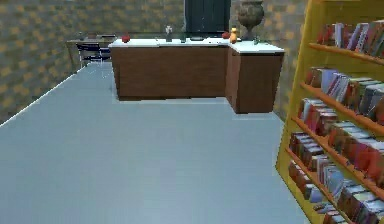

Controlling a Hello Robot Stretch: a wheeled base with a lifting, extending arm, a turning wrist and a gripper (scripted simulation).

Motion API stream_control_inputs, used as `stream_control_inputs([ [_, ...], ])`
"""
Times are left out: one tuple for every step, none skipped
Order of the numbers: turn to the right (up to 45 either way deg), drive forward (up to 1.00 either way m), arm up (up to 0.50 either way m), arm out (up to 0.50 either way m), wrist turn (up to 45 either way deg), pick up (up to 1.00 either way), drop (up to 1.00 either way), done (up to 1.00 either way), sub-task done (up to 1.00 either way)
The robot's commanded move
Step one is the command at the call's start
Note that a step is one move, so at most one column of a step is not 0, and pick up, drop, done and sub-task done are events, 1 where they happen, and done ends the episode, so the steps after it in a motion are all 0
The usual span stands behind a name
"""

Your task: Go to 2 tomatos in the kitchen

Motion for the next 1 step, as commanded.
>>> stream_control_inputs([
  [0.0,1.00,0.00,0.00,0.0,0.00,0.00,0.00,0.00],
])
